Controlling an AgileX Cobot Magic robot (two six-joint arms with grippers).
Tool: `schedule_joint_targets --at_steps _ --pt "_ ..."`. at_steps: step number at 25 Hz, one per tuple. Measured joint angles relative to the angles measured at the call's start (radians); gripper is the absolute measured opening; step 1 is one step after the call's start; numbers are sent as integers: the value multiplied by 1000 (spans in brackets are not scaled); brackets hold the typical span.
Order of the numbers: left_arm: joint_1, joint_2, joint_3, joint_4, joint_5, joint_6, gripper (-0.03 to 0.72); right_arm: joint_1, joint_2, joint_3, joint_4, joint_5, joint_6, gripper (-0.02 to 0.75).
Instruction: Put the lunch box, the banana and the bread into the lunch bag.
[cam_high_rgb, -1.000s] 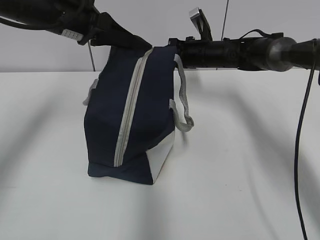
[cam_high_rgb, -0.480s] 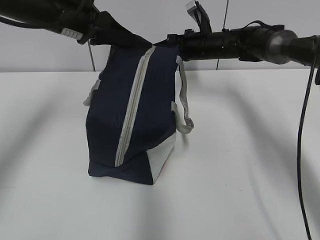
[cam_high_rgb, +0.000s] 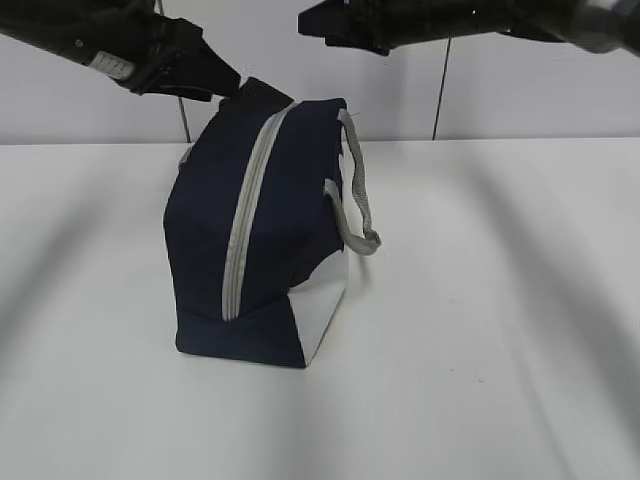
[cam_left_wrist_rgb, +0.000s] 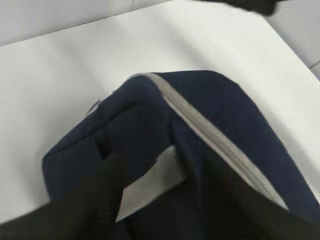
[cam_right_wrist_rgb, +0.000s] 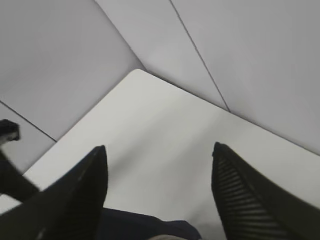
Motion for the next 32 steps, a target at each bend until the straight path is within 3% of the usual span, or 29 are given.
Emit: schedule_joint_targets --at_steps 7,18,25,29,32 --pt "84 -94 0 127 29 -186 363 0 -209 183 0 -16 -6 489" --pt "89 -242 0 441 273 -521 361 0 -623 701 0 -3 -64 445" --pt "55 -394 72 627 339 -691 321 0 -890 1016 0 226 -171 442" --pt "49 -533 198 662 342 -724 310 18 -1001 1172 6 420 -224 442" --pt "49 -643 323 676 334 -725 308 84 -1065 1260 14 565 -282 442"
